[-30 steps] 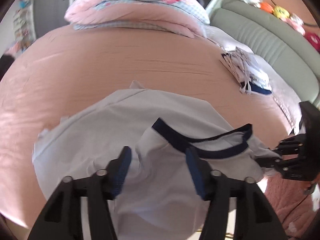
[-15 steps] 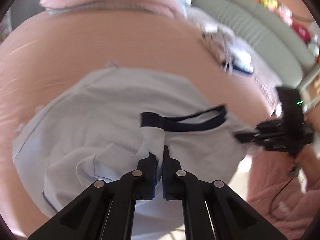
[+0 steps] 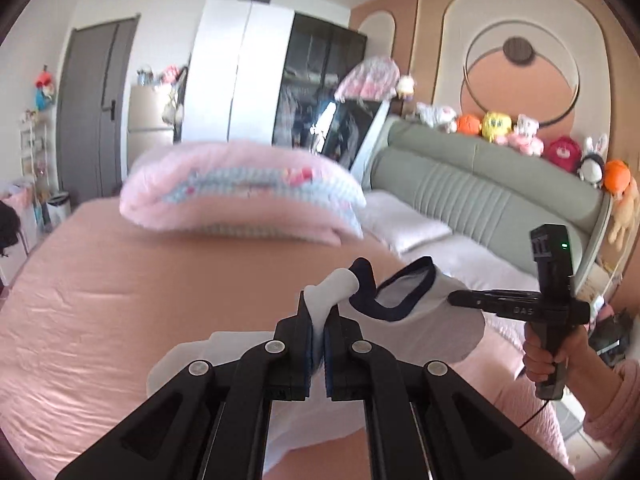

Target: Fold clothes

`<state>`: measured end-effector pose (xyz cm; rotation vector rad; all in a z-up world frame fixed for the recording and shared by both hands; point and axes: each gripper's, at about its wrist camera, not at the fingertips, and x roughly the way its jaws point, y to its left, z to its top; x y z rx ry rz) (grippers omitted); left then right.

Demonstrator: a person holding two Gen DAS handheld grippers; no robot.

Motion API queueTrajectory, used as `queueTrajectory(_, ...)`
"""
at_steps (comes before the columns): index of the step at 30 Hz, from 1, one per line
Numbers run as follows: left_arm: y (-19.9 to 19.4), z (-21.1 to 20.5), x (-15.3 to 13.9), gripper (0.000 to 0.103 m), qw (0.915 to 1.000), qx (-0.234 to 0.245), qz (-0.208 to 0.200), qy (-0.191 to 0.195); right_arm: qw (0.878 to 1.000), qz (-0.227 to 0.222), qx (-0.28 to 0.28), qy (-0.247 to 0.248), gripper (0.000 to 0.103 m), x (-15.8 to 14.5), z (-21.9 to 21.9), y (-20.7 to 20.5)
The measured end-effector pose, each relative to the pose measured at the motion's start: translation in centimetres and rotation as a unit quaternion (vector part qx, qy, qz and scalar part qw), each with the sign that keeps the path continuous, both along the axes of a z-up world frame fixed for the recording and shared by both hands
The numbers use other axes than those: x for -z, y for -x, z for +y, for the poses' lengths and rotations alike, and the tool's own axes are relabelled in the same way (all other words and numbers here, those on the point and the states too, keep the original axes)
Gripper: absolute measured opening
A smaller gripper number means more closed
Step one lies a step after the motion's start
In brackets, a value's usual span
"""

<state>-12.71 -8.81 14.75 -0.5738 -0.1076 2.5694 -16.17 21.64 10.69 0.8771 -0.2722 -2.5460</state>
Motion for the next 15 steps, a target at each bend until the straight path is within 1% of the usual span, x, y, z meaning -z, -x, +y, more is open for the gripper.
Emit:
queueTrajectory(3, -1.5, 0.0, -3.0, 0.003, 0.9988, 0.001, 0.044, -0.019, 0.997, 0.076, 0.014, 0.010, 0.006, -5.1, 0.2, -2.0)
queueTrajectory(5, -2.2, 0.6, -4.4, 0.003, 0.9977, 0.004, 0.068, -0.007, 0.993, 0.120, 0.009, 0.015, 0.006, -8.4, 0.4, -3.3)
queueTrajectory(6, -2.3, 0.9, -4.7, 0.003, 0.9972, 0.001, 0.075, 0.004, 0.991, 0.132, 0.002, 0.013, 0.006, -9.5, 0.6, -3.7)
queueTrajectory(7, -2.2, 1.0, -4.5, 0.003, 0.9972, -0.006, 0.073, 0.014, 0.991, 0.136, 0.003, -0.004, 0.006, -9.8, 0.3, -4.0)
queueTrajectory(8, -2.1, 0.8, -3.8, 0.003, 0.9979, -0.009, 0.062, 0.017, 0.990, 0.139, 0.006, -0.021, 0.006, -10.1, 0.0, -4.4)
queueTrajectory(9, -2.1, 0.5, -2.7, 0.003, 0.9988, -0.011, 0.046, 0.012, 0.991, 0.127, -0.005, -0.045, 0.006, -9.3, -0.6, -4.2)
queueTrajectory(10, -2.0, 0.1, -1.4, 0.003, 0.9995, -0.015, 0.028, 0.007, 0.992, 0.105, -0.015, -0.061, 0.007, -8.1, -1.2, -4.0)
queueTrajectory(12, -1.8, -0.7, 1.8, 0.003, 0.9993, -0.030, -0.023, 0.000, 0.996, 0.036, -0.031, -0.079, 0.018, -2.8, -1.8, -3.6)
queueTrajectory(13, -1.6, -1.0, 3.5, 0.003, 0.9982, -0.036, -0.048, -0.005, 0.995, 0.001, -0.039, -0.088, 0.031, -0.1, -2.0, -3.3)
queueTrajectory(14, -1.5, -1.3, 4.9, 0.003, 0.9969, -0.041, -0.067, -0.009, 0.994, -0.035, -0.053, -0.090, 0.036, 3.0, -2.5, -3.3)
queueTrajectory(15, -1.6, -1.5, 6.1, 0.003, 0.9956, -0.044, -0.082, -0.011, 0.991, -0.072, -0.069, -0.088, 0.036, 6.2, -3.0, -3.6)
